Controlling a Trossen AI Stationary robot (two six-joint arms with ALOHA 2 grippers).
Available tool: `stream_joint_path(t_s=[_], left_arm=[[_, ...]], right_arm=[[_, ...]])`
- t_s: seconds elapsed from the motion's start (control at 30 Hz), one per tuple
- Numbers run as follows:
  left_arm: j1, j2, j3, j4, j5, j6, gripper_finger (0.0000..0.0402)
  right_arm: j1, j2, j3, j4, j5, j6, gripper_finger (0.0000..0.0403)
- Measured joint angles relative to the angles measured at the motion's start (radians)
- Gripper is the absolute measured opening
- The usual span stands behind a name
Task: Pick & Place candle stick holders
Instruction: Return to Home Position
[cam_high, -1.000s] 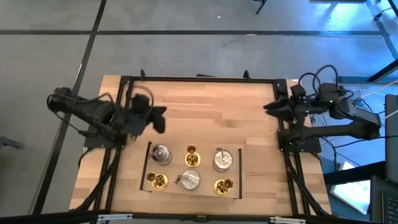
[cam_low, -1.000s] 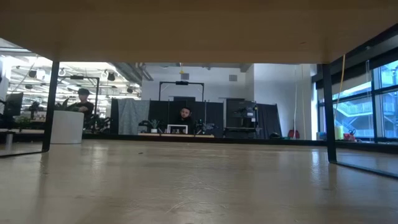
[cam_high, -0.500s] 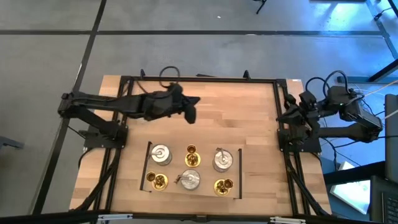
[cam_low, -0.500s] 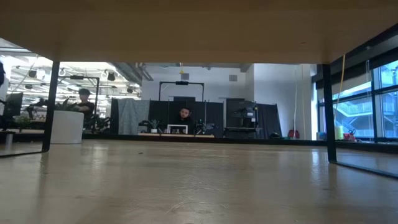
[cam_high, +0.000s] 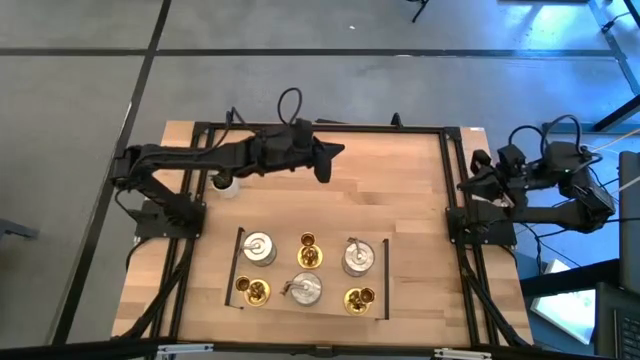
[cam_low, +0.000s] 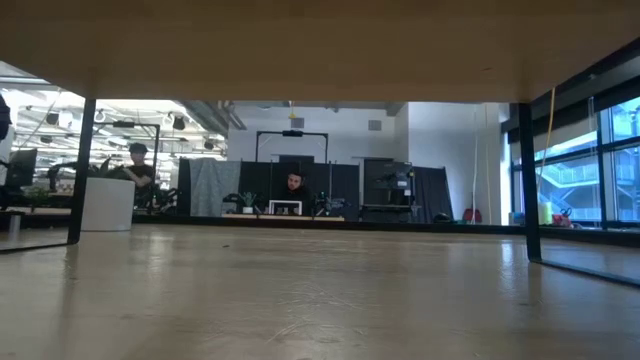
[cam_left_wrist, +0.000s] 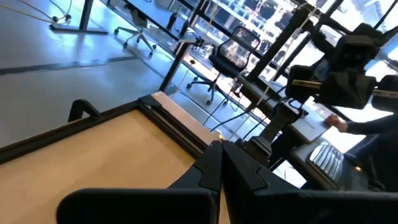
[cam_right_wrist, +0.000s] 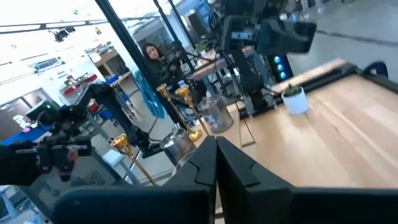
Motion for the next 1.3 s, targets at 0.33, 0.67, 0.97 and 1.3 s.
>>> stream_joint_path(t_s=[0.33,0.67,0.97,1.3], left_arm=[[0.027,0.000,0.000,0.003,0.051,0.030,0.0002],[0.026,0.000,0.000,-0.006,0.078,0.050,0.0001],[0.025,0.000,0.000,-0.006,0.079,0.044,0.0001],[0.048,0.000,0.000,-0.006,0.081,0.041,0.0003]], right_arm=[[0.000,0.003,0.000,0.034,-0.015,0.078,0.0005],[0.000,-0.013,0.000,-0.034,0.142,-0.121,0.0005],[-0.003,-0.114,0.000,-0.108,0.195,-0.205,0.0004],[-0.087,-0.288,-0.049,-0.141,0.251,-0.182,0.0004]])
